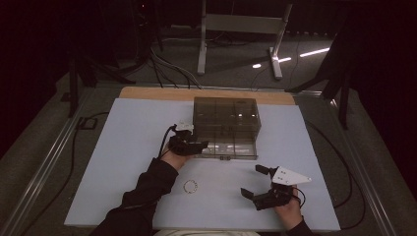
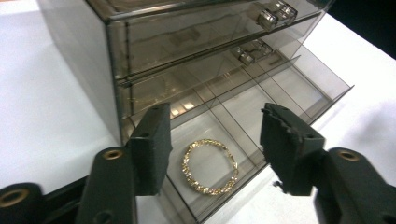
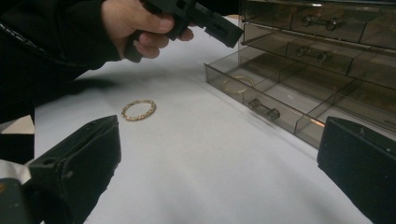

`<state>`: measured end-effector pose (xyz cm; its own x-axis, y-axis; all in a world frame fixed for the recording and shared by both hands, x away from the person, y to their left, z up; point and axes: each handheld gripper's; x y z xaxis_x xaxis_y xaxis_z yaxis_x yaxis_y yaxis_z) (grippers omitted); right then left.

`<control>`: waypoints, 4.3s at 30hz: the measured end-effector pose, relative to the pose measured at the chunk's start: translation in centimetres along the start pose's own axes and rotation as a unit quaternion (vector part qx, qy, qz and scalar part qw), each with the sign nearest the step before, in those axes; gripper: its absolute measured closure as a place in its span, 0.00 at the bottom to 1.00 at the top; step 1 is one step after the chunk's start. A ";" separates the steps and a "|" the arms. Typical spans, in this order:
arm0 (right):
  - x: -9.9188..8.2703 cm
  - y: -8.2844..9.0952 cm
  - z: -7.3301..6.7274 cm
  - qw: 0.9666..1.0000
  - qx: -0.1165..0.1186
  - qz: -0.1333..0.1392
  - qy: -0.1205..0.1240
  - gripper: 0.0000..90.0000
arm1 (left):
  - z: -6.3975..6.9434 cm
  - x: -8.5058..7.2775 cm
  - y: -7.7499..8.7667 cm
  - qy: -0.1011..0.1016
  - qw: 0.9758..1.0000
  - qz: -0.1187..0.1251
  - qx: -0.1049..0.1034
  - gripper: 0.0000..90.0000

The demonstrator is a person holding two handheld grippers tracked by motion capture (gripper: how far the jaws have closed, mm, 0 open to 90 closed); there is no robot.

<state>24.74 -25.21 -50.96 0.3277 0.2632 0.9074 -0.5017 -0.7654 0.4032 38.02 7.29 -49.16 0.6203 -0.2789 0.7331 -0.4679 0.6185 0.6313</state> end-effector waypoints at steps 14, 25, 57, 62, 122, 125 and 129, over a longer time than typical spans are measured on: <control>0.0 -0.1 0.0 1.000 -0.003 -0.002 0.000 0.00 | 0.2 -1.1 3.2 -0.034 0.998 -0.011 -0.051 0.24; 0.0 -0.2 0.0 1.000 -0.002 -0.005 -0.001 0.00 | 1.2 -3.3 5.5 -0.058 0.996 -0.020 -0.072 0.25; -0.1 -0.3 0.1 1.000 0.000 -0.007 -0.008 0.00 | 4.7 -9.2 6.5 -0.133 0.983 -0.077 -0.099 0.55; -0.1 -0.3 0.1 1.000 0.003 -0.009 -0.009 0.00 | 4.9 -9.8 6.0 -0.167 0.978 -0.087 -0.088 0.61; 0.0 -0.1 0.0 1.000 0.002 -0.004 -0.005 0.00 | 4.8 -7.7 5.5 -0.167 0.980 -0.093 -0.063 0.98; 0.0 -0.1 0.1 1.000 0.003 -0.004 -0.007 0.00 | 4.8 -7.3 5.5 -0.167 0.980 -0.091 -0.063 0.98; 0.0 -0.1 0.0 1.000 0.003 -0.006 -0.005 0.00 | 4.8 -6.7 5.4 -0.170 0.980 -0.086 -0.064 0.98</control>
<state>24.84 -25.10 -51.00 0.3408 0.2664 0.9016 -0.4929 -0.7660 0.4127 28.32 9.01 -49.44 0.4273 -0.6026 0.6740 -0.2776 0.6220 0.7322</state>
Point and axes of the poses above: each handheld gripper's, and its own axes: y roughly backward along the jaws, x roughly out of its top, z roughly to its right, and after that the axes turned 4 degrees about -z, right-handed
